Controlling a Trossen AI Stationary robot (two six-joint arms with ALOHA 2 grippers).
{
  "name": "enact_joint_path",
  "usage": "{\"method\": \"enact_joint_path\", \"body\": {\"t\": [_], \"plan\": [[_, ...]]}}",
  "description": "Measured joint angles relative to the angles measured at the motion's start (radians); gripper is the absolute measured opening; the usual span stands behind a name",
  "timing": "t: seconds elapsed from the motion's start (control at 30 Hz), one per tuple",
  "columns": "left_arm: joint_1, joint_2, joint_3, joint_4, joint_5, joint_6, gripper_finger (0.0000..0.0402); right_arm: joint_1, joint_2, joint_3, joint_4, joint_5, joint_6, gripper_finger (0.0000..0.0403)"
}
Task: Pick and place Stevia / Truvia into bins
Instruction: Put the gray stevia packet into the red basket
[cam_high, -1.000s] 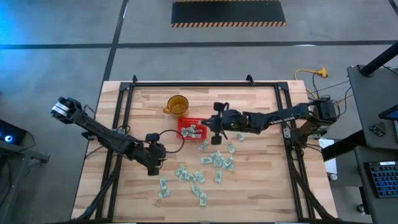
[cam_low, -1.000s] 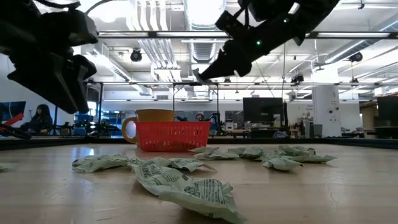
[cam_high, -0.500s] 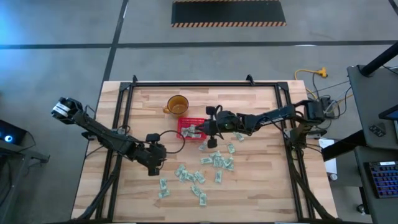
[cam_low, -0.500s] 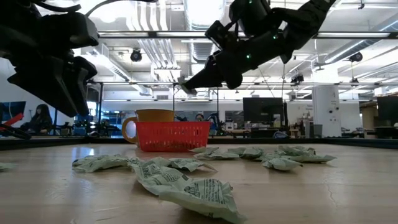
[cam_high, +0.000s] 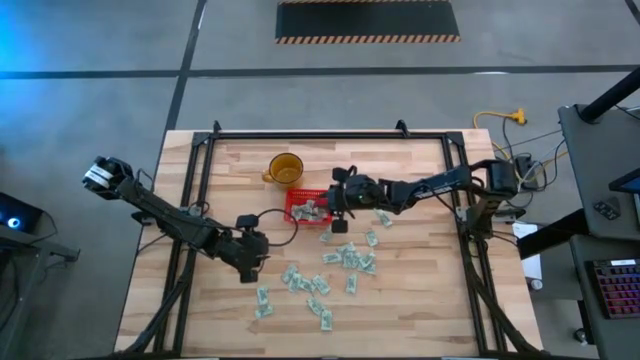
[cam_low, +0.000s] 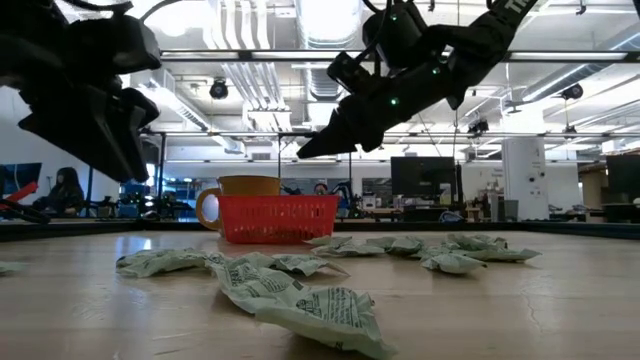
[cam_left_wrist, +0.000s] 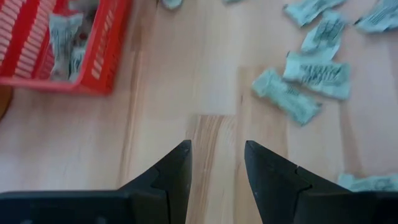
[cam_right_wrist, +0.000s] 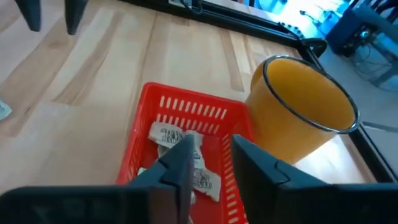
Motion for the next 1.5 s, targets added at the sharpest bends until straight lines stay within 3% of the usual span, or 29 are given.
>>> {"method": "enact_joint_path", "body": {"t": [0.3, 0.6, 0.87, 1.5], "plan": [[-0.008, 0.047, -0.046, 0.315, 0.028, 0.165, 0.0132, 0.021, -0.075, 0.0, -0.201, 0.0, -0.031, 0.0134], [-0.065, 0.22, -0.044, 0.437, 0.051, 0.097, 0.0132, 0.025, -0.149, -0.001, -0.463, 0.001, 0.04, 0.0116], [-0.077, 0.322, 0.0, 0.445, 0.054, 0.118, 0.0132, 0.025, -0.184, -0.002, -0.527, 0.002, 0.067, 0.0099], [-0.076, 0.328, -0.002, 0.446, 0.05, 0.105, 0.0132, 0.025, -0.186, -0.002, -0.552, 0.0, 0.074, 0.0069]]}}
